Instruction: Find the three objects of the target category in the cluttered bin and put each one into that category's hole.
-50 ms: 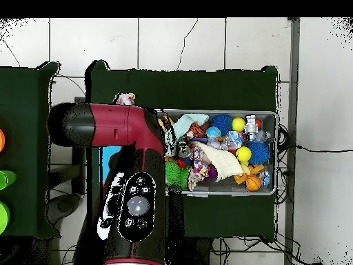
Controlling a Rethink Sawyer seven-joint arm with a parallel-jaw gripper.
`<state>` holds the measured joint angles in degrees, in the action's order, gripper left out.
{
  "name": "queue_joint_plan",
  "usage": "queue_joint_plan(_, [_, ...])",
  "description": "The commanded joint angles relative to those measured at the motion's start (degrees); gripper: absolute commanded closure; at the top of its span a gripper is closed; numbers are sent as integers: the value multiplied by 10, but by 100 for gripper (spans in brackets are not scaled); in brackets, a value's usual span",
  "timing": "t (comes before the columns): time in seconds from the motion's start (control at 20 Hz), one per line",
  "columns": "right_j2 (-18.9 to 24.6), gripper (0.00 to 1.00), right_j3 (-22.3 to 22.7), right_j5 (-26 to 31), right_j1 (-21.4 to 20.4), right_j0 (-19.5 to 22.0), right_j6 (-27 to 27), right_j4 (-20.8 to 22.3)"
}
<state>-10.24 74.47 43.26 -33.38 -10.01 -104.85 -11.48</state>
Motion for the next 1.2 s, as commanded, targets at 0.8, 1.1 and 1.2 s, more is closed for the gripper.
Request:
queue_joint_plan(0.8, [67,100,16,-60,103,29,-2,102])
queue_joint_plan(1.1, [157,100,28,-88,136,81,0,50])
queue_joint_plan(1.2, [170,100,19,-88,147,88,-1,49])
